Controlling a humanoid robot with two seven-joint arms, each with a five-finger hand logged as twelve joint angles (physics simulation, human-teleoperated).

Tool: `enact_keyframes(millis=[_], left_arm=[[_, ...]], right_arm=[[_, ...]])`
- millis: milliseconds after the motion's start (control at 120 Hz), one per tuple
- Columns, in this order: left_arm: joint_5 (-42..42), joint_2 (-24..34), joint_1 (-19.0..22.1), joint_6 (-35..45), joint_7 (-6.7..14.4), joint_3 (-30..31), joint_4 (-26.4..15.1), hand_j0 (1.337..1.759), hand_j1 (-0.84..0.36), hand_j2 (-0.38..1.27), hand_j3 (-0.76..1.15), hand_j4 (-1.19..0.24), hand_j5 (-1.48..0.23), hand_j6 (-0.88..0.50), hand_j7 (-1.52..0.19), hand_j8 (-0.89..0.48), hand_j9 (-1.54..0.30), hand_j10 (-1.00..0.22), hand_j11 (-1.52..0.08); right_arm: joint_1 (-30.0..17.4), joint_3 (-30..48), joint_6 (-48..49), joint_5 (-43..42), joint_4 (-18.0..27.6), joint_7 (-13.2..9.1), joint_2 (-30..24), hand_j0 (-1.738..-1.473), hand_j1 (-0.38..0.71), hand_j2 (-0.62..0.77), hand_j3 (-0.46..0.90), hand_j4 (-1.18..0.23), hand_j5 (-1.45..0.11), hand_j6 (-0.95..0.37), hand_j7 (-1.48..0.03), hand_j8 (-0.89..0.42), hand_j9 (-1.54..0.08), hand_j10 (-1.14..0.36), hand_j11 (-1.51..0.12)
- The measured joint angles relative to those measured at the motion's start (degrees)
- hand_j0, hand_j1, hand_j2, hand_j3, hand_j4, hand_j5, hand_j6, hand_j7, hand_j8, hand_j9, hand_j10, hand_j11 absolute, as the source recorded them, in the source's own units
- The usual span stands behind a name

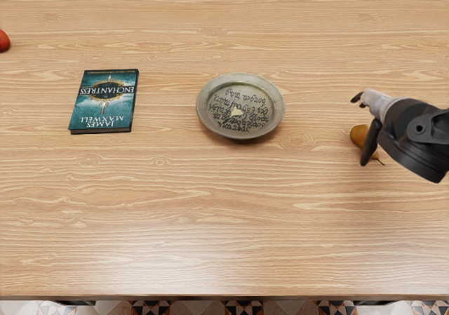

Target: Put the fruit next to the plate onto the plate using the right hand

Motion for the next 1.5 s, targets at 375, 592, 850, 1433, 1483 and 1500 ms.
enact_keyframes(millis=[375,592,850,1433,1483,1500], left_arm=[[0.0,0.0,-1.2,0.0,0.0,0.1,0.0,1.658,0.35,0.00,0.00,0.00,0.00,0.00,0.00,0.00,0.00,0.00,0.00],[0.0,0.0,-2.7,0.0,0.0,0.1,0.0,1.658,0.35,0.00,0.00,0.00,0.00,0.00,0.00,0.00,0.00,0.00,0.00],[0.0,0.0,-2.8,0.0,0.0,0.1,0.0,1.658,0.35,0.00,0.00,0.00,0.00,0.00,0.00,0.00,0.00,0.00,0.00],[0.0,0.0,-2.9,0.0,0.0,0.0,0.0,1.658,0.35,0.00,0.00,0.00,0.00,0.00,0.00,0.00,0.00,0.00,0.00],[0.0,0.0,-2.9,0.0,0.0,0.0,0.0,1.658,0.35,0.00,0.00,0.00,0.00,0.00,0.00,0.00,0.00,0.00,0.00],[0.0,0.0,-2.9,0.0,0.0,0.0,0.0,1.658,0.35,0.00,0.00,0.00,0.00,0.00,0.00,0.00,0.00,0.00,0.00]], right_arm=[[-3.3,-3.0,-0.8,0.0,-5.0,0.0,5.1,-1.658,-0.11,-0.04,0.00,-0.20,-0.26,-0.20,-0.26,-0.20,-0.26,-0.20,-0.26],[-5.1,-3.1,-0.9,0.0,-9.1,0.0,6.8,-1.658,-0.07,-0.05,0.00,-0.23,-0.30,-0.23,-0.30,-0.23,-0.30,-0.23,-0.30],[-7.0,-3.1,-0.9,0.3,-13.0,0.0,7.9,-1.658,-0.06,-0.05,0.00,-0.24,-0.31,-0.24,-0.31,-0.24,-0.31,-0.24,-0.31],[-10.4,-2.8,-0.9,1.2,-18.9,0.0,11.5,-1.658,0.03,-0.06,0.00,-0.32,-0.41,-0.32,-0.41,-0.32,-0.41,-0.32,-0.41],[-10.8,-2.8,-0.9,1.3,-19.5,0.0,11.6,-1.658,0.03,-0.06,0.00,-0.32,-0.41,-0.32,-0.41,-0.32,-0.41,-0.32,-0.41],[-10.9,-2.8,-0.9,1.3,-19.6,0.0,11.6,-1.658,0.03,-0.06,0.00,-0.32,-0.42,-0.32,-0.42,-0.32,-0.42,-0.32,-0.42]])
